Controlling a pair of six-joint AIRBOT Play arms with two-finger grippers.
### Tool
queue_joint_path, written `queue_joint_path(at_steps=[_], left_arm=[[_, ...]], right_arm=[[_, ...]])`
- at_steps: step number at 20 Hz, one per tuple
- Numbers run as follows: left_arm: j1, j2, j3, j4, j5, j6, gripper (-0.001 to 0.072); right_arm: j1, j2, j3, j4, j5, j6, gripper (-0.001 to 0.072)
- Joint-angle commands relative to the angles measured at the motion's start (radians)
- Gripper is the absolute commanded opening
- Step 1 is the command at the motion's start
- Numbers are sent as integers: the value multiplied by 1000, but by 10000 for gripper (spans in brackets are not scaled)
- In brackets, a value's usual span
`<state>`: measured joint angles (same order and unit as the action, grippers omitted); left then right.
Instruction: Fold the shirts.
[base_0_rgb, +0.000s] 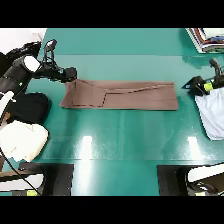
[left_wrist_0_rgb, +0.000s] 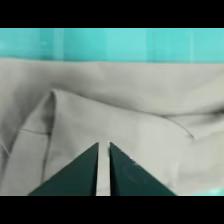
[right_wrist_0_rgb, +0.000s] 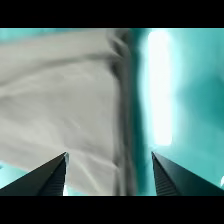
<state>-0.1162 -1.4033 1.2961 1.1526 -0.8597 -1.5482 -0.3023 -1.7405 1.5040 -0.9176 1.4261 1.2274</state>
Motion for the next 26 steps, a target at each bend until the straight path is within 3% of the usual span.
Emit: queue_joint_path(at_steps=[1,4,10,11,13,17,21,26], left_arm=[[0,-3,8,-67,-42,12,113],[-1,-3,8,-84,-42,12,113],[-21,-28,8,-150,-48,46,110],[-49,-42,8,-154,-51,85,34],[-120,-82,9,-167,-25,116,36],[-225,-217,83,-237,48,116,36],[-299,-379,271,-241,5,116,36],[-359,-521,434,-257,-8,106,36]], right_arm=[[-57,-18,-80,10,36,-54,540],[-31,-68,-89,11,61,-59,528],[84,-104,-89,89,-45,-77,498],[94,-104,-89,117,-72,-77,472],[108,-104,-89,145,-89,-77,345],[122,-93,-89,198,-34,-122,16],[127,25,-89,294,-39,-121,15],[199,195,-60,294,-26,-60,15]])
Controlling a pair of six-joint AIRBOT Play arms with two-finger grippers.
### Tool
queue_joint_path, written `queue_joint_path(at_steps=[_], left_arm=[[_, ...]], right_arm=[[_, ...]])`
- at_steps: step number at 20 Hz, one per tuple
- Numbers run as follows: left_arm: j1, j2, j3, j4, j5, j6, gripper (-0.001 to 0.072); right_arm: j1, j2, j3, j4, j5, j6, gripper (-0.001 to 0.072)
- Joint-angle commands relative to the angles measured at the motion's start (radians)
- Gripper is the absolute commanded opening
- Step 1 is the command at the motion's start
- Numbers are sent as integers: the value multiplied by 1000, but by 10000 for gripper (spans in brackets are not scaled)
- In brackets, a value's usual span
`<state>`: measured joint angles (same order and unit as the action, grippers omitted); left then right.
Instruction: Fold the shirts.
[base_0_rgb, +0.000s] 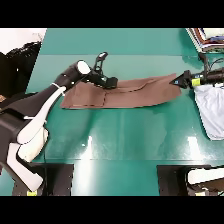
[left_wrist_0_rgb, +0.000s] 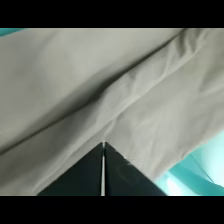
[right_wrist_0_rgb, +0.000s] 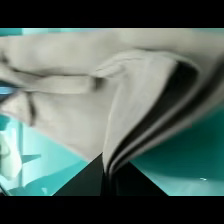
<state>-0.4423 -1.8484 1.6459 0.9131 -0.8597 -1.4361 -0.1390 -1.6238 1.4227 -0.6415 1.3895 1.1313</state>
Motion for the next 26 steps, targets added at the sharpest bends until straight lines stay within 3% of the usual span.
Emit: queue_joint_path(at_steps=[1,9,17,23,26], left_arm=[[-39,-94,100,-28,-10,-6,36],[-55,-122,112,-34,-48,-5,36],[-25,-106,145,-14,-171,5,35],[150,53,233,287,-306,4,35],[300,169,243,345,-333,5,36]], right_arm=[[56,86,61,17,30,53,14],[258,83,389,10,50,157,14],[393,82,453,-53,-24,150,15],[527,16,454,-56,-95,122,15],[665,-55,454,-55,-231,75,16]])
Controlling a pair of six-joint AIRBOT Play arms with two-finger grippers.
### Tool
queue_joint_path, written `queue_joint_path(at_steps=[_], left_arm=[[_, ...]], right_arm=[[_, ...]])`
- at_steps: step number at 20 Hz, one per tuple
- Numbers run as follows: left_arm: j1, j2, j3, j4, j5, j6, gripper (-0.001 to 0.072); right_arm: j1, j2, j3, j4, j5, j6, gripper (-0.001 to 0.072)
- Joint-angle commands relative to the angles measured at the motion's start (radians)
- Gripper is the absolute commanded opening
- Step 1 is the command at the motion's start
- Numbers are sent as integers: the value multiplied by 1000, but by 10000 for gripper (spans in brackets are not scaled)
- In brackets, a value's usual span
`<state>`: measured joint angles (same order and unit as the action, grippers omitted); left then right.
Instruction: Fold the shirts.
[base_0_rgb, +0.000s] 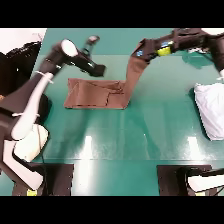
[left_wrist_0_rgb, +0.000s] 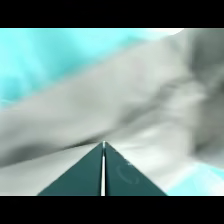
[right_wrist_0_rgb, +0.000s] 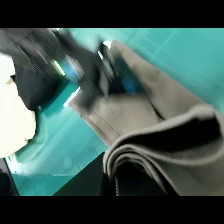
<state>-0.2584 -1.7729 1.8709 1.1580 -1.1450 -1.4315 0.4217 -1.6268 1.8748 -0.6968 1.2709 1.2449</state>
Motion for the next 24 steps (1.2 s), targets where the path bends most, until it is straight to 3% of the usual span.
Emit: queue_joint_path(at_steps=[1,3,5,6,7,8,11,15,17,22,23,24], left_arm=[[163,129,18,102,-53,0,36],[251,196,18,102,-56,-1,36],[312,241,18,101,-62,-1,36],[332,256,18,100,-73,-1,36],[347,265,17,98,-91,-1,36],[355,267,17,99,-111,-1,36],[354,268,18,95,-152,-1,36],[354,267,17,76,-171,-1,36],[354,267,12,45,-175,-1,36],[340,266,-10,11,-164,0,36],[335,263,-11,11,-164,-1,36],[328,262,-11,10,-163,-1,37]], right_arm=[[157,-78,2,8,-184,-77,16],[260,-149,8,113,-359,-217,16],[359,-268,112,145,-472,-290,21],[394,-332,180,148,-493,-290,147],[422,-389,241,148,-497,-290,399],[436,-418,259,148,-505,-290,510],[404,-358,135,145,-531,-289,510],[217,-189,-47,144,-357,-253,505],[111,-114,-154,141,-283,-196,504],[-71,-13,-449,-31,-263,10,512],[-89,-13,-494,-29,-249,12,535],[-96,-13,-534,-29,-249,12,662]])
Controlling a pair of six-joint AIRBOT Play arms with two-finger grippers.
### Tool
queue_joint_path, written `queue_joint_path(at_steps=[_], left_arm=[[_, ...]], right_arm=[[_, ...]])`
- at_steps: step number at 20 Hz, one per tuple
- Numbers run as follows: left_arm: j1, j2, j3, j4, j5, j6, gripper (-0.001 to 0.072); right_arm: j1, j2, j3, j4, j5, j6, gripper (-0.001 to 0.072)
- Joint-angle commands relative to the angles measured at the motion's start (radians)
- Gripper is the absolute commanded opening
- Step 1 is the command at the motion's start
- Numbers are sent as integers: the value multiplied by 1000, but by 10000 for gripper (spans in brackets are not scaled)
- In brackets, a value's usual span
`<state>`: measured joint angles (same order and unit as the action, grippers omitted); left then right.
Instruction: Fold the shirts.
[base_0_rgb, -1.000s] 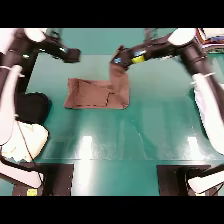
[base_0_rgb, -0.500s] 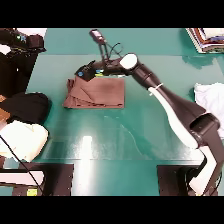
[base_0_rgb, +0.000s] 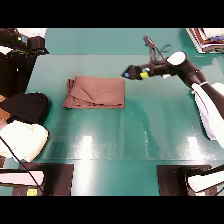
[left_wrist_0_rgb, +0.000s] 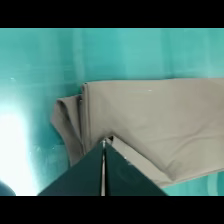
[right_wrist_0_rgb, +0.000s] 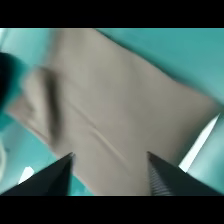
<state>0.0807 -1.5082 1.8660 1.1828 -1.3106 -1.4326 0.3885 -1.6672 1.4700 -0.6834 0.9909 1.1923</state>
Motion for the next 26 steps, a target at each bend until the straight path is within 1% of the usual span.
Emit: queue_joint_path(at_steps=[1,2,6,9,10,12,13,14,15,17,18,19,21,22,25,26], left_arm=[[-17,-2,-7,-14,5,1,36],[-24,-2,-10,-16,16,1,37],[-47,-11,-12,-17,31,0,36],[-61,-11,-12,-16,35,2,36],[-60,-11,-12,-20,31,1,36],[-60,-11,-12,-19,28,2,36],[-60,-10,-12,-19,27,2,36],[-60,-11,-12,-20,22,1,36],[-60,-10,-12,-20,14,1,37],[-60,-10,-12,-20,-6,1,36],[-60,-10,-12,-20,-15,1,36],[-60,-10,-12,-21,-21,1,36],[-61,-10,-12,-35,-34,0,36],[-62,-10,-12,-50,-42,0,36],[-101,-10,-12,-53,-40,1,36],[-126,-10,-12,-53,-32,1,36]], right_arm=[[-62,27,-165,-41,29,65,703],[-60,23,-188,-34,29,64,703],[-34,-65,-181,117,60,64,696],[31,-183,-56,143,93,65,690],[56,-218,-10,144,92,75,669],[104,-289,87,143,89,110,662],[121,-320,129,143,86,123,628],[132,-348,169,143,85,129,568],[141,-373,207,142,83,129,554],[146,-395,263,134,71,127,238],[142,-394,285,130,51,118,102],[134,-394,312,131,46,101,16],[94,-382,380,99,54,98,16],[64,-358,414,39,62,106,16],[-53,-239,479,-217,87,188,15],[-103,-196,495,-285,108,194,15]])
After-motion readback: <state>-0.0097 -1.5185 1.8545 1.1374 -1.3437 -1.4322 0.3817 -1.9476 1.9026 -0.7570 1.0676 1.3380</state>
